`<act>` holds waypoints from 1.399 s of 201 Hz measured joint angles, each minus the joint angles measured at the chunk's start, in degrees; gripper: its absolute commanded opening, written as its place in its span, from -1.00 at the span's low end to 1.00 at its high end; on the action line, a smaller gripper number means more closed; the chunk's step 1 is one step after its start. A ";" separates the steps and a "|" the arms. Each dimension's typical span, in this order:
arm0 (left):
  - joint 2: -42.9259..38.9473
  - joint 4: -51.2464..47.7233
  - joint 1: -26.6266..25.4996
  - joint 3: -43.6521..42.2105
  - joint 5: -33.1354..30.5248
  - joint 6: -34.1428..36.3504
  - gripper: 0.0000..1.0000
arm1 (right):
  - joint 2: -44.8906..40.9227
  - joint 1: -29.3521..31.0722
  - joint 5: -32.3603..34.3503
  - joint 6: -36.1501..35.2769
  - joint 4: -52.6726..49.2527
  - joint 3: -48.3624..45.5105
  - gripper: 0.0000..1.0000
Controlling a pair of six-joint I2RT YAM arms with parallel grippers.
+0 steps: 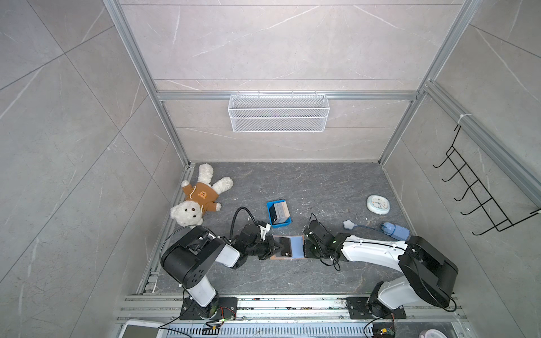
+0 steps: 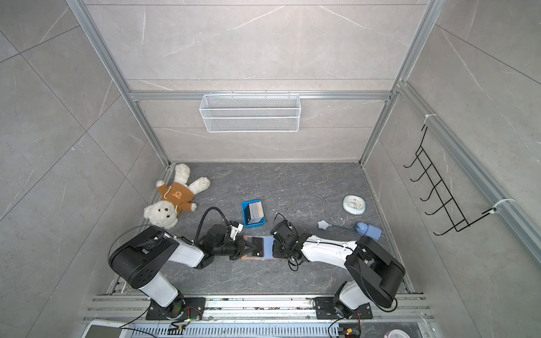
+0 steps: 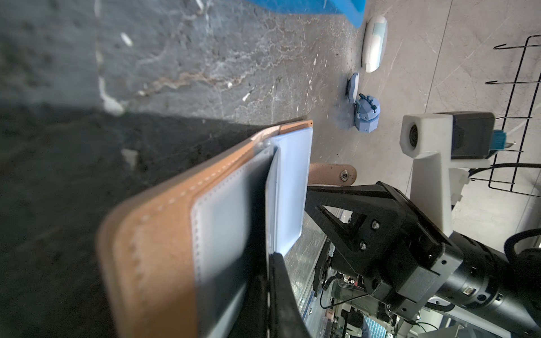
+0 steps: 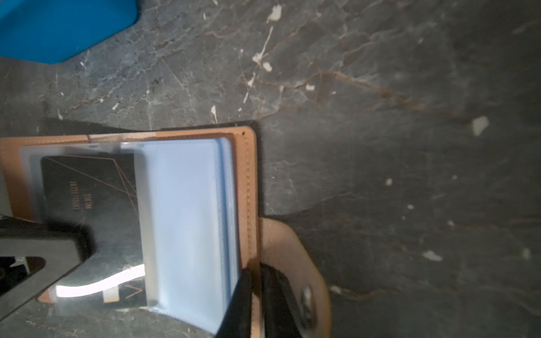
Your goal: Put the credit cards into the card holder
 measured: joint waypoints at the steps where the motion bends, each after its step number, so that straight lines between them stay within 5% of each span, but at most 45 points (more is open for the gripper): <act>1: 0.00 0.04 0.00 0.00 0.02 0.00 -1.00 | 0.00 0.00 0.00 0.00 0.00 0.00 -0.73; 281: 1.42 -9.60 -1.64 6.05 -1.36 -1.42 -0.60 | 0.15 0.81 1.07 0.22 0.22 0.00 -0.74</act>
